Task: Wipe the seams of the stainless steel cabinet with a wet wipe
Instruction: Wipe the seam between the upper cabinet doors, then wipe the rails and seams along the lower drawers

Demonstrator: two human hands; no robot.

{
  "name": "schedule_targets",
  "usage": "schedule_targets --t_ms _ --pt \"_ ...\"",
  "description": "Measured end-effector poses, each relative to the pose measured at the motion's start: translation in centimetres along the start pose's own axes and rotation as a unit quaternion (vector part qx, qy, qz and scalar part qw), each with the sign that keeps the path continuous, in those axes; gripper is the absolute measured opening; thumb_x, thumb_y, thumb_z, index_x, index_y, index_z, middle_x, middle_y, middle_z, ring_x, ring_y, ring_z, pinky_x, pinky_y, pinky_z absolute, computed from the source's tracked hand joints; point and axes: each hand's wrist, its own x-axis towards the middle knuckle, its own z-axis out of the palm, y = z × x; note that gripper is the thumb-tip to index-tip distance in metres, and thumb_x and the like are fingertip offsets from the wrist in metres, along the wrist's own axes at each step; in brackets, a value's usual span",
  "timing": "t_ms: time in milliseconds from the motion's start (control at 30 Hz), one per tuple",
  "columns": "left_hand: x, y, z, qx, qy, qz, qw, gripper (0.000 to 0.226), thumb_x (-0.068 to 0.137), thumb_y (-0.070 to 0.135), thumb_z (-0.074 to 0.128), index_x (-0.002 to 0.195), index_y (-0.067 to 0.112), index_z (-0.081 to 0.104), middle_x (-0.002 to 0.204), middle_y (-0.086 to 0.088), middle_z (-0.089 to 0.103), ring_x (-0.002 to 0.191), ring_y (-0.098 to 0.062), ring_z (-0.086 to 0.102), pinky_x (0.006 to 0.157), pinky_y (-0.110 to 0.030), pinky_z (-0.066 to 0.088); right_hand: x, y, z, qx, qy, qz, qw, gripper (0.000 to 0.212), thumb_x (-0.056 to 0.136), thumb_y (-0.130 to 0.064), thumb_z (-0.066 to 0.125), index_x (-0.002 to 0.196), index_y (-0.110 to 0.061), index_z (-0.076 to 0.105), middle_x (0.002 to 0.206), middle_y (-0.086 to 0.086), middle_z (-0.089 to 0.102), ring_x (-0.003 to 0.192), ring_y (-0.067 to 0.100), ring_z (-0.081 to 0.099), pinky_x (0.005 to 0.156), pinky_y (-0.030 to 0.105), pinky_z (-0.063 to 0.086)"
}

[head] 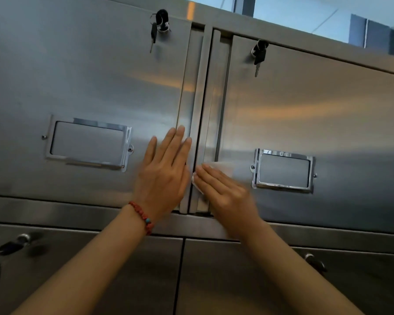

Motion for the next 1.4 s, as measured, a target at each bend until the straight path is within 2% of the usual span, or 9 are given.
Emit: schedule_targets --t_ms 100,233,400,500,767,900,1200,1400 --pt "-1.7 0.8 -0.3 -0.016 -0.023 -0.013 1.0 0.05 0.093 0.026 0.032 0.132 -0.003 0.046 0.141 -0.024 0.039 0.132 -0.038 0.037 0.102 -0.06 0.035 -0.8 -0.8 -0.5 0.031 -0.016 0.021 0.999 0.042 0.064 0.007 0.081 0.104 0.0 0.071 0.111 0.017 0.067 0.104 0.029 0.065 0.087 0.04 0.053" --pt "-4.0 2.1 -0.7 -0.029 -0.04 -0.028 0.998 0.049 0.093 0.026 0.034 0.131 -0.003 0.048 0.141 -0.023 0.04 0.131 -0.037 0.038 0.103 -0.06 0.033 -2.5 -2.3 -0.7 0.073 -0.013 0.044 0.996 0.038 0.068 0.007 0.078 0.105 0.001 0.071 0.111 0.017 0.067 0.105 0.029 0.064 0.078 0.042 0.057" --pt "-6.5 3.7 -1.2 -0.049 -0.059 -0.065 0.995 0.048 0.093 0.023 0.035 0.13 -0.002 0.049 0.14 -0.022 0.042 0.13 -0.038 0.039 0.102 -0.06 0.034 -4.6 -3.6 -1.0 0.076 0.035 0.071 0.994 0.027 0.082 0.002 0.065 0.109 0.003 0.068 0.115 0.018 0.065 0.11 0.03 0.061 0.084 0.042 0.056" --pt "-8.0 4.9 -1.5 -0.055 -0.068 -0.077 0.993 0.046 0.092 0.021 0.036 0.13 -0.002 0.049 0.14 -0.021 0.043 0.13 -0.037 0.04 0.103 -0.059 0.033 -5.8 -4.3 -1.4 0.074 0.052 0.086 0.992 0.027 0.086 -0.004 0.055 0.109 0.003 0.067 0.115 0.018 0.065 0.111 0.029 0.061 0.085 0.042 0.055" --pt "-12.6 7.8 -2.2 -0.079 -0.087 -0.092 0.989 0.044 0.091 0.02 0.039 0.128 0.0 0.051 0.138 -0.02 0.045 0.13 -0.035 0.04 0.109 -0.053 0.028 -9.6 -7.2 -1.2 0.096 0.085 0.112 0.985 0.024 0.085 -0.005 0.059 0.106 0.001 0.067 0.112 0.018 0.066 0.111 0.027 0.06 0.092 0.039 0.052" --pt "-15.3 8.9 -2.3 -0.086 -0.113 -0.097 0.985 0.044 0.09 0.021 0.039 0.127 0.001 0.052 0.138 -0.019 0.046 0.13 -0.033 0.041 0.105 -0.055 0.034 -11.7 -9.4 -0.9 0.116 0.093 0.14 0.979 0.026 0.084 -0.007 0.061 0.11 -0.001 0.063 0.113 0.017 0.065 0.113 0.024 0.058 0.093 0.038 0.05" --pt "-20.8 10.2 -3.0 -0.13 -0.165 -0.109 0.972 0.046 0.09 0.024 0.038 0.13 0.004 0.048 0.139 -0.016 0.044 0.133 -0.024 0.032 0.11 -0.046 0.022 -16.0 -13.2 -1.9 0.116 0.047 0.226 0.966 0.027 0.083 -0.005 0.059 0.109 0.001 0.064 0.114 0.016 0.065 0.112 0.025 0.06 0.093 0.037 0.05" --pt "-24.7 10.8 -4.5 -0.148 -0.209 -0.104 0.961 0.045 0.09 0.025 0.037 0.129 0.004 0.05 0.138 -0.016 0.047 0.128 -0.029 0.044 0.105 -0.049 0.027 -18.6 -17.0 -2.9 0.108 0.017 0.286 0.952 0.025 0.088 -0.008 0.052 0.11 -0.001 0.061 0.115 0.015 0.063 0.111 0.025 0.06 0.093 0.038 0.049"
